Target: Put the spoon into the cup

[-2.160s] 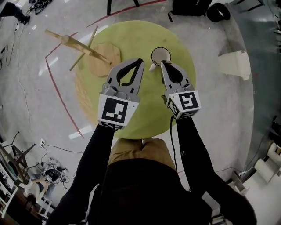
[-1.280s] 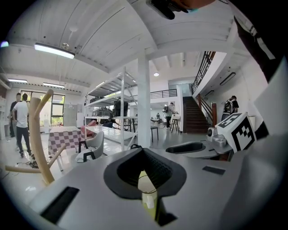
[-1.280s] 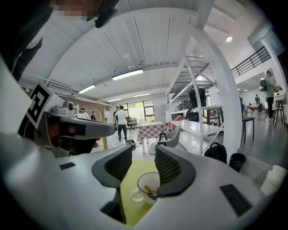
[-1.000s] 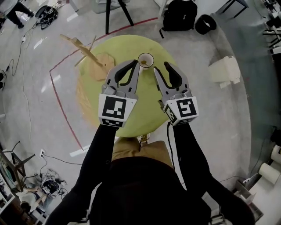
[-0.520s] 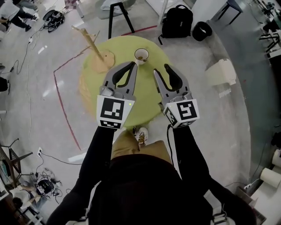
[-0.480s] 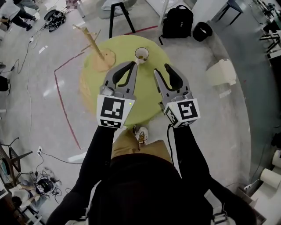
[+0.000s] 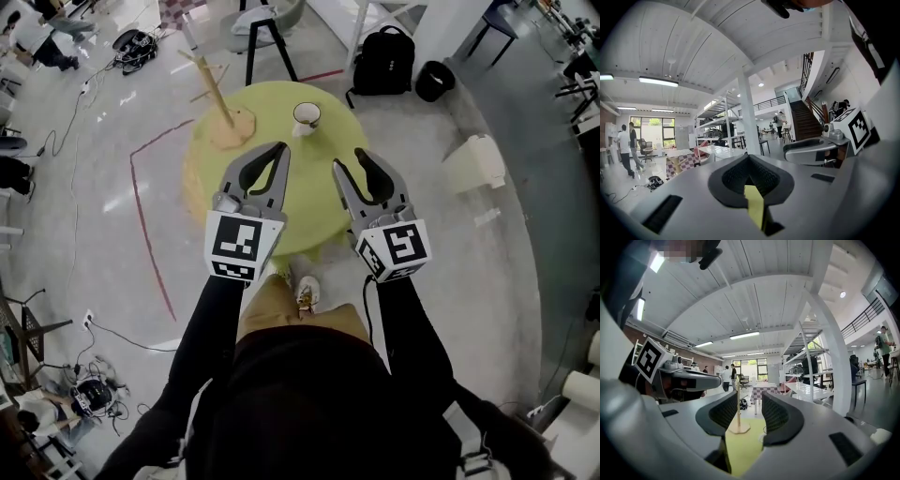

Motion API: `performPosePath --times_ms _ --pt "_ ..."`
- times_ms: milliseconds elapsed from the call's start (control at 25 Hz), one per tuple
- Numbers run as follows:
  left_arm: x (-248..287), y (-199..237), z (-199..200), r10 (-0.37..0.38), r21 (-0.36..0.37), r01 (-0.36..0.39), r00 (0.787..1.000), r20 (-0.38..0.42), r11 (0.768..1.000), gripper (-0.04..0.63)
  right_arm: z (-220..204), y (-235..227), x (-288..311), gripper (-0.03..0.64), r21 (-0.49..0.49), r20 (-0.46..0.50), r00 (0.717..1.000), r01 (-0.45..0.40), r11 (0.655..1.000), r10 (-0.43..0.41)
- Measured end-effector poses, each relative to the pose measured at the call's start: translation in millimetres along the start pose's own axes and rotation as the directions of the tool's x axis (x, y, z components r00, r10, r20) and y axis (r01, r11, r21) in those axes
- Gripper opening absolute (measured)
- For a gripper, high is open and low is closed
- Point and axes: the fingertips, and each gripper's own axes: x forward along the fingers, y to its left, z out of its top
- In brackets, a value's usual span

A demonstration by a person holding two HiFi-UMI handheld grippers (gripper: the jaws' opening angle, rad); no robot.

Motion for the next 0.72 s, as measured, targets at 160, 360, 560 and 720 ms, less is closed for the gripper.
performPosePath --times_ms 160,360,560,720 --pt "-7 -4 5 -0.008 0.013 0.008 1.0 0.014 1.0 0.015 8 1 -2 0.173 -0.002 0.016 1.0 0.004 1.0 -0.003" --pt "-10 -5 10 -0.011 0.021 0.01 0.999 0.036 1.0 0.015 18 9 -1 0.155 -0.018 0.025 1.0 0.018 1.0 -0.018" --pt "-16 1 19 0.003 0.031 -0.005 0.998 0.061 1.0 0.015 31 17 -1 0.028 -0.087 0.036 0.999 0.034 0.996 -0.031" --pt "-19 2 21 -0.002 0.035 -0.001 0.997 0.074 0.999 0.015 36 18 -1 0.026 -0.089 0.051 0.998 0.041 0.995 -0.036"
